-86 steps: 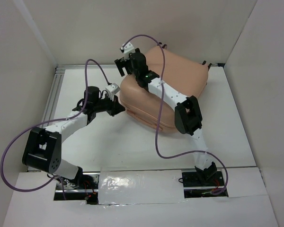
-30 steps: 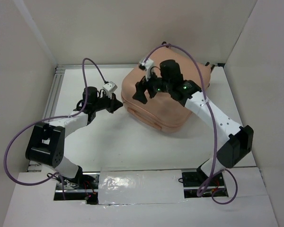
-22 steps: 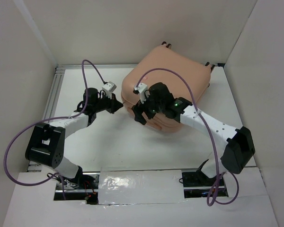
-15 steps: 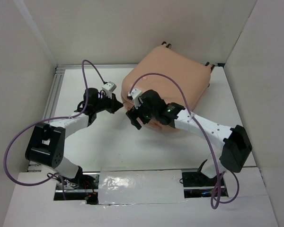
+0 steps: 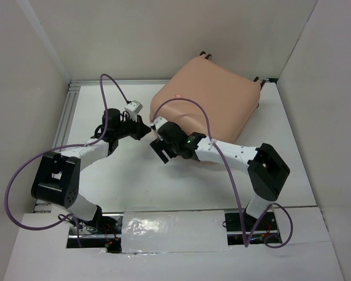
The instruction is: Pack the luggage
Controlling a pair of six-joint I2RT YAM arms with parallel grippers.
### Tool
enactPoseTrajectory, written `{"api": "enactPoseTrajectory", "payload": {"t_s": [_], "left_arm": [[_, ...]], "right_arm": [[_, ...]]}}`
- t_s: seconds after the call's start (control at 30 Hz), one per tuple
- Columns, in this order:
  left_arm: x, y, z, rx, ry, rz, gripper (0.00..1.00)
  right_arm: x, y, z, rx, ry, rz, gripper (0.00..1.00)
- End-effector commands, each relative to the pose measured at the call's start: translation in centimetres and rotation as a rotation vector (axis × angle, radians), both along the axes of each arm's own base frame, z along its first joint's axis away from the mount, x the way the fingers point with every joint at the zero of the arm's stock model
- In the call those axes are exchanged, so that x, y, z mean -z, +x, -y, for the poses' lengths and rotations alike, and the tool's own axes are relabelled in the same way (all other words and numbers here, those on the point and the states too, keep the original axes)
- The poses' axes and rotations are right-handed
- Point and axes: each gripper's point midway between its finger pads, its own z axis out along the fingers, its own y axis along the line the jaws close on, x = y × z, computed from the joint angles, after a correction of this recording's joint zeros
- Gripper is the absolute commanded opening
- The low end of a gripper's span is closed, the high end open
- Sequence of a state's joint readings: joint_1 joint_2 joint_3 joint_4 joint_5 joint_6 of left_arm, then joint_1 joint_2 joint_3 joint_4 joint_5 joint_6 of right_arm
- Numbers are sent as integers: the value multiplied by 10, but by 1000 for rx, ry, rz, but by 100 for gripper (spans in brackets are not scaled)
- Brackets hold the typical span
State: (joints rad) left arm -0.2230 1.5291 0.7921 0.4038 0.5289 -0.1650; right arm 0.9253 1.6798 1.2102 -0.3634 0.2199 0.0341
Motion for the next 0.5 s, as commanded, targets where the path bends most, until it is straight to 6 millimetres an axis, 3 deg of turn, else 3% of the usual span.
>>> {"api": "enactPoseTrajectory", "payload": {"t_s": [0.0, 0.07, 0.2, 0.3, 0.47], "left_arm": [[-3, 8, -7, -20, -6, 18, 0], [0, 7, -5, -10, -9, 8, 0], [1, 10, -7, -10, -12, 6, 0], [4, 8, -10, -11, -13, -4, 0], [2, 10, -15, -10, -23, 4, 0]], "right_arm": [[-13, 24, -11, 85, 17, 110, 87], [-14, 30, -11, 105, 17, 134, 86], [10, 29, -20, 69, 26, 115, 83], [12, 31, -20, 75, 25, 122, 82], [32, 42, -8, 112, -74, 161, 71]]}}
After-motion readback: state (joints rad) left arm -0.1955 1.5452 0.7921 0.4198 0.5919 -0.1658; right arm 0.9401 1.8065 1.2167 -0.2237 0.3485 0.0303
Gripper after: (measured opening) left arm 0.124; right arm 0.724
